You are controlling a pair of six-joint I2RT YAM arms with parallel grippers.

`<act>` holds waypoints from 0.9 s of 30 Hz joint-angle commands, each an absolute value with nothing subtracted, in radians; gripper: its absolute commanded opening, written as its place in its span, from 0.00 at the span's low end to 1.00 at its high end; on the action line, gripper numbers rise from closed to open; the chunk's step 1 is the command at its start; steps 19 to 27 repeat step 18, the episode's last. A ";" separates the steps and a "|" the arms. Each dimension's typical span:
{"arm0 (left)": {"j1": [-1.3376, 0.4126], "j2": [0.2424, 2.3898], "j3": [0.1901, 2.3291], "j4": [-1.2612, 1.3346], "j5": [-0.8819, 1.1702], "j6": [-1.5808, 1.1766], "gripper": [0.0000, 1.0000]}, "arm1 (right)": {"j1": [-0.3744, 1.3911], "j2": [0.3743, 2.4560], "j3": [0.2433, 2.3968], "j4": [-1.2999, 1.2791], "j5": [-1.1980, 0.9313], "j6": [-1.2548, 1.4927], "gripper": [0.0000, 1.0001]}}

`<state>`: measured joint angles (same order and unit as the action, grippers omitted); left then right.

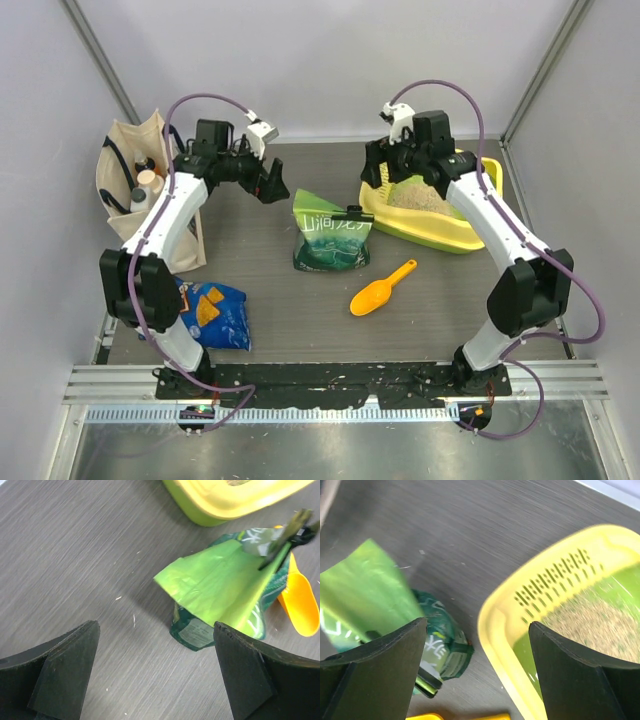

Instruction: Fill the litter box with clean litter

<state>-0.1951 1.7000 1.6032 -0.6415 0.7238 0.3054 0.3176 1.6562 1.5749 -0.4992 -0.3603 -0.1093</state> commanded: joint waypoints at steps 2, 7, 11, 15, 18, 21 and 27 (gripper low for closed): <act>-0.193 1.664 1.525 -0.454 0.528 0.114 1.00 | 0.316 1.582 1.519 -0.503 -0.005 0.064 0.88; -0.193 1.670 1.503 -0.384 0.391 -0.026 1.00 | 0.316 1.545 1.463 -0.494 0.110 0.046 0.89; -0.193 1.680 1.531 -0.364 0.311 -0.066 1.00 | 0.316 1.542 1.473 -0.459 0.189 0.026 0.89; -0.193 1.707 1.707 -0.365 0.250 -0.028 1.00 | 0.318 1.595 1.627 -0.433 0.248 0.005 0.91; -0.193 1.733 1.839 -0.347 0.175 0.044 1.00 | 0.311 1.661 1.770 -0.428 0.278 -0.020 0.91; -0.193 1.733 1.839 -0.347 0.175 0.044 1.00 | 0.311 1.661 1.770 -0.428 0.278 -0.020 0.91; -0.193 1.733 1.839 -0.347 0.175 0.044 1.00 | 0.311 1.661 1.770 -0.428 0.278 -0.020 0.91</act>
